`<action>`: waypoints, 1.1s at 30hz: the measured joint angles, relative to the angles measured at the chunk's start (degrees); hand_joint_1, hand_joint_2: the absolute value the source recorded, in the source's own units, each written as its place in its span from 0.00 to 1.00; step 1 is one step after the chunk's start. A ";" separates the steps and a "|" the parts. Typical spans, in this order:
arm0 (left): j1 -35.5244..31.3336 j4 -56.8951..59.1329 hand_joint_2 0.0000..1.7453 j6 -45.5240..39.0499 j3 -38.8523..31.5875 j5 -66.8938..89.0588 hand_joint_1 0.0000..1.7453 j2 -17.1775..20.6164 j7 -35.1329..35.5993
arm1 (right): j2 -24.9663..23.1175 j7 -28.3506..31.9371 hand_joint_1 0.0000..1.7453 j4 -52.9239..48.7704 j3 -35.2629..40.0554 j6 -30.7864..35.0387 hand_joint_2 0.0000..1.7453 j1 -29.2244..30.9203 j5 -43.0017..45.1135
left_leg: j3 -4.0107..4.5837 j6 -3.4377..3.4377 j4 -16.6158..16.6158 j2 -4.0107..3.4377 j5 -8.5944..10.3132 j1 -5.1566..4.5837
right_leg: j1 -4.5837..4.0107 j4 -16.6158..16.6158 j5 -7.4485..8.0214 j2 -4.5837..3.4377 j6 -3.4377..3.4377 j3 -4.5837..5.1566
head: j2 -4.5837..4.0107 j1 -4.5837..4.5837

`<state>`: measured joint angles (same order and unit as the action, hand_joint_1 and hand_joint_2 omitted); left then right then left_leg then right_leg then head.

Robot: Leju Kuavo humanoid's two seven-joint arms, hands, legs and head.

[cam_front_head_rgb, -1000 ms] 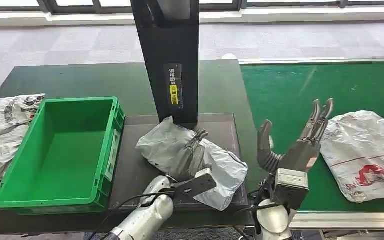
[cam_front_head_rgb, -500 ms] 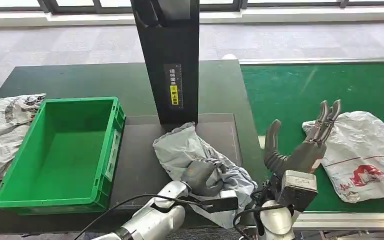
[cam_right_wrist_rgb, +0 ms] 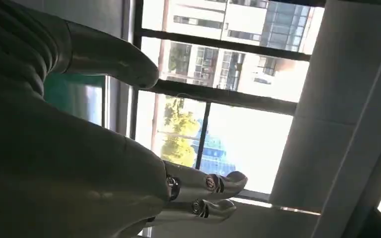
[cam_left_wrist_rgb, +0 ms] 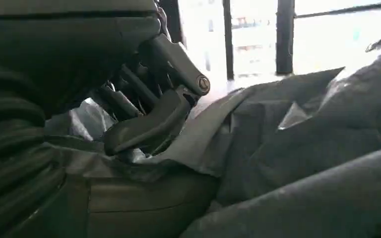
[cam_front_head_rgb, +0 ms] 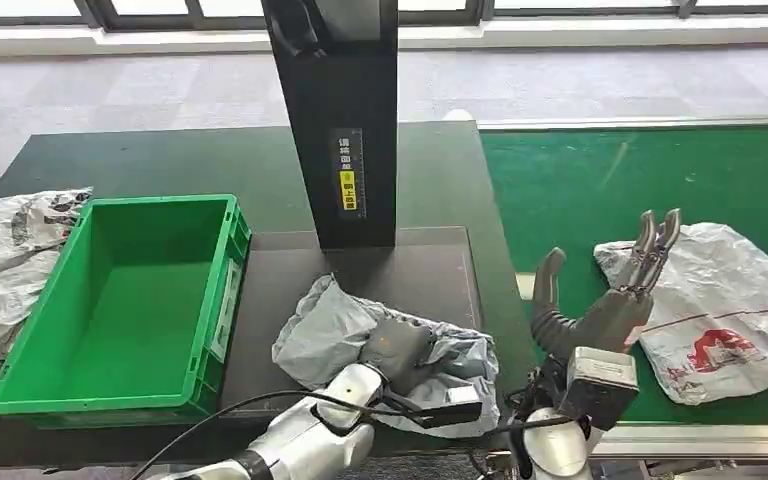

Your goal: Moved the parcel from conveyor to table for the left to box.

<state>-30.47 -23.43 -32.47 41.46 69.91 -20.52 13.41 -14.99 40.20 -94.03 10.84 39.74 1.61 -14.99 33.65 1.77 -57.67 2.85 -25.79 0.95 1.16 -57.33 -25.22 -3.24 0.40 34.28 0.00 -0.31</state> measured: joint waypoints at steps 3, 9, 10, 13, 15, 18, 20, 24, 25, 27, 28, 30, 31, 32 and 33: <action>0.62 -3.44 1.00 -6.53 -0.35 10.45 1.00 1.23 7.86 | 0.02 0.00 0.00 0.00 0.00 0.00 1.00 -0.45 0.18 | 0.06 -0.05 0.00 0.06 0.06 0.00 | 0.00 -0.03 0.03 0.09 0.03 0.00 | 0.00 0.00; 3.49 -26.25 1.00 -7.59 -2.73 16.84 1.00 8.45 18.14 | 0.02 -0.02 0.00 0.33 0.02 0.00 1.00 0.75 2.21 | 0.13 -0.02 0.00 0.12 0.10 0.01 | 0.00 -0.06 0.03 0.11 0.02 0.09 | 0.00 0.00; 3.58 -29.17 1.00 -7.59 -2.73 16.86 1.00 9.69 19.49 | 0.02 -0.02 0.00 0.46 0.02 0.00 1.00 1.06 2.32 | 0.13 -0.03 0.01 0.16 0.11 0.01 | -0.01 -0.06 0.02 0.15 0.02 0.08 | 0.00 0.00; 3.64 -36.47 1.00 -7.59 -2.25 16.88 1.00 12.92 22.61 | 0.02 -0.02 0.00 0.94 0.04 -0.26 1.00 1.59 2.69 | 0.19 -0.04 0.01 0.31 0.14 0.02 | -0.02 -0.07 0.01 0.28 0.01 0.08 | 0.00 0.00; 3.61 -39.87 1.00 -7.59 -1.55 16.88 1.00 14.67 23.83 | 0.02 -0.02 0.00 1.18 0.11 -0.31 1.00 1.64 2.78 | 0.20 -0.05 0.01 0.30 0.13 0.01 | 0.00 -0.06 0.01 0.28 0.02 0.08 | 0.00 0.00; 3.54 -43.64 1.00 -7.59 -0.72 16.88 1.00 16.70 25.53 | 0.02 -0.02 0.00 1.59 0.79 -0.33 1.00 1.73 2.80 | 0.22 -0.05 0.01 0.30 0.13 0.00 | 0.01 -0.04 0.01 0.28 0.02 0.09 | 0.00 0.00; 3.45 -45.50 1.00 -7.59 0.02 16.88 1.00 17.90 26.08 | 0.02 -0.02 0.00 1.86 0.92 -0.33 1.00 1.77 2.82 | 0.22 -0.06 0.00 0.30 0.12 -0.01 | 0.02 -0.03 0.01 0.28 0.02 0.09 | 0.00 0.00; 3.45 -48.51 1.00 -7.59 0.24 16.88 1.00 20.15 26.19 | 0.04 -0.02 0.00 2.36 0.94 -0.94 1.00 1.93 2.82 | 0.25 -0.06 0.00 0.26 0.12 0.00 | 0.01 -0.03 0.01 0.26 0.02 0.11 | 0.00 0.00; 3.44 -49.69 1.00 -7.59 0.02 16.88 1.00 20.92 26.19 | 0.04 -0.02 0.00 2.60 0.94 -1.07 1.00 1.99 2.84 | 0.23 -0.05 0.00 0.25 0.13 0.00 | 0.01 -0.03 0.01 0.25 0.02 0.12 | 0.00 -0.02; 3.40 -51.12 1.00 -7.59 -0.37 16.88 1.00 22.05 26.32 | 0.02 -0.02 0.00 2.91 0.94 -1.18 1.00 2.05 2.84 | 0.23 -0.05 0.00 0.30 0.13 0.01 | 0.00 -0.03 0.01 0.29 0.02 0.11 | 0.00 -0.02; 3.42 -51.56 1.00 -7.59 -0.53 16.88 1.00 22.43 26.43 | 0.02 -0.02 0.00 3.02 0.94 -1.18 1.00 2.10 2.84 | 0.25 -0.05 0.01 0.34 0.14 0.01 | -0.01 -0.05 0.01 0.30 0.02 0.10 | 0.00 0.00; 3.70 -52.89 1.00 -7.59 -1.35 16.88 1.00 23.41 26.43 | 0.02 -0.02 0.00 3.32 0.96 -1.18 1.00 2.29 2.93 | 0.25 -0.05 0.01 0.30 0.14 0.01 | -0.01 -0.07 0.01 0.31 0.02 0.10 | 0.00 0.00; 4.00 -53.55 1.00 -7.59 -2.01 16.88 1.00 23.96 26.43 | 0.02 -0.02 0.00 3.45 0.96 -1.16 1.00 2.35 2.95 | 0.25 -0.05 0.01 0.27 0.14 0.01 | 0.00 -0.08 0.01 0.27 0.02 0.10 | 0.00 0.00; 4.53 -54.32 1.00 -7.59 -3.15 16.88 1.00 24.29 26.41 | 0.04 -0.02 0.00 3.59 1.01 -1.16 1.00 2.35 3.08 | 0.24 -0.05 0.01 0.26 0.14 0.01 | 0.00 -0.07 0.01 0.26 0.02 0.11 | 0.00 0.00; 5.15 -55.17 1.00 -7.59 -4.97 16.88 1.00 24.57 25.91 | 0.04 -0.02 0.00 3.76 1.07 -1.16 1.00 2.36 3.19 | 0.25 -0.05 0.01 0.26 0.14 0.01 | 0.00 -0.07 0.01 0.26 0.02 0.12 | 0.00 0.00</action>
<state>-25.32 -78.60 -40.06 36.49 86.79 4.04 39.32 -14.95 40.17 -90.27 11.91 38.58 3.97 -11.80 33.90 1.72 -57.66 3.12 -25.65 0.96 1.16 -57.40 -25.22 -2.98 0.42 34.40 0.00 -0.31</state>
